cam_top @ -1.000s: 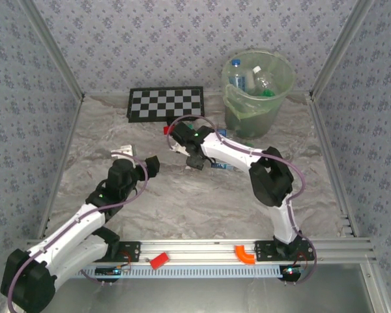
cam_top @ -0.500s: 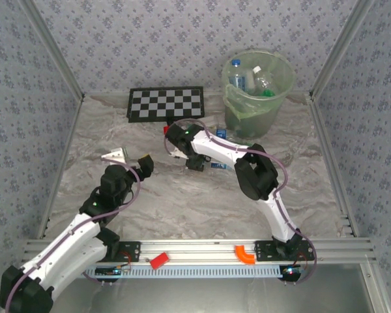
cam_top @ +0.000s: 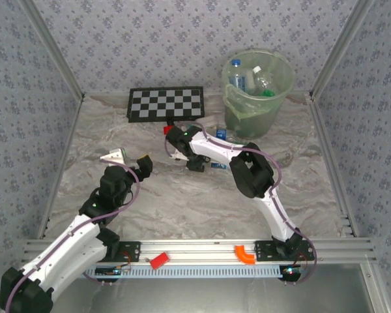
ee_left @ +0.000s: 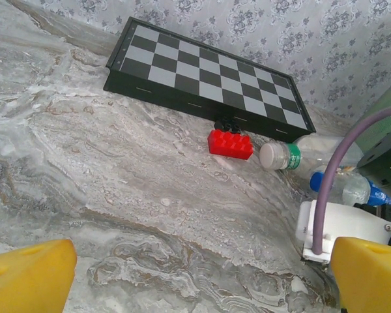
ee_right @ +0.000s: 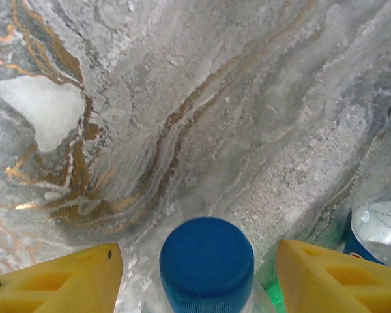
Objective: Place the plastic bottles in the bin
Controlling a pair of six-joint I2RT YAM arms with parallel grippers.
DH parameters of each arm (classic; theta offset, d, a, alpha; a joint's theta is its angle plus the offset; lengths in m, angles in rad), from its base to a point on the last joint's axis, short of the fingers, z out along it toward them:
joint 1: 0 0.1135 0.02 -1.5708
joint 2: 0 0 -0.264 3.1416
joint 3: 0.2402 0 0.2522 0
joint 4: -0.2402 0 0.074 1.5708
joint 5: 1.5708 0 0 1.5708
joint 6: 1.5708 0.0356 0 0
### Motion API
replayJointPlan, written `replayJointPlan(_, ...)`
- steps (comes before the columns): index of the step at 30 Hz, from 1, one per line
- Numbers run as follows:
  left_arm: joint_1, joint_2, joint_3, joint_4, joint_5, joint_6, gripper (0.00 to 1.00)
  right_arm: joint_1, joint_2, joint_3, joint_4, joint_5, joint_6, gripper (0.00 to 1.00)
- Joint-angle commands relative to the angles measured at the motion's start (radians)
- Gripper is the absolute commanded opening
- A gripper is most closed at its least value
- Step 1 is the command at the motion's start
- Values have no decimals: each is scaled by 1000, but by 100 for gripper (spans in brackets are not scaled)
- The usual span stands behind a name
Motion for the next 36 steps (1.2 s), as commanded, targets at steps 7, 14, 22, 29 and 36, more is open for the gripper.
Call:
replayJointPlan(7,10,-6,1,8,4,-17,100,-2,20,26,16,27,-39,43)
replayJointPlan(14,10,-6,1,8,9,-18,100,20,-76,-6,45,38,-35,33)
replayJointPlan(22,10,-6,-1,11,10,-18,100,32,-281,-46,113,3,7,33)
replayJointPlan(29,10,-4,-9,25,19,-16,100,17,-481,-44,209,-104,76,33)
replayJointPlan(36,10,-11,-23,55,38,-11,100,-66,-637,-34,359,-277,208,30)
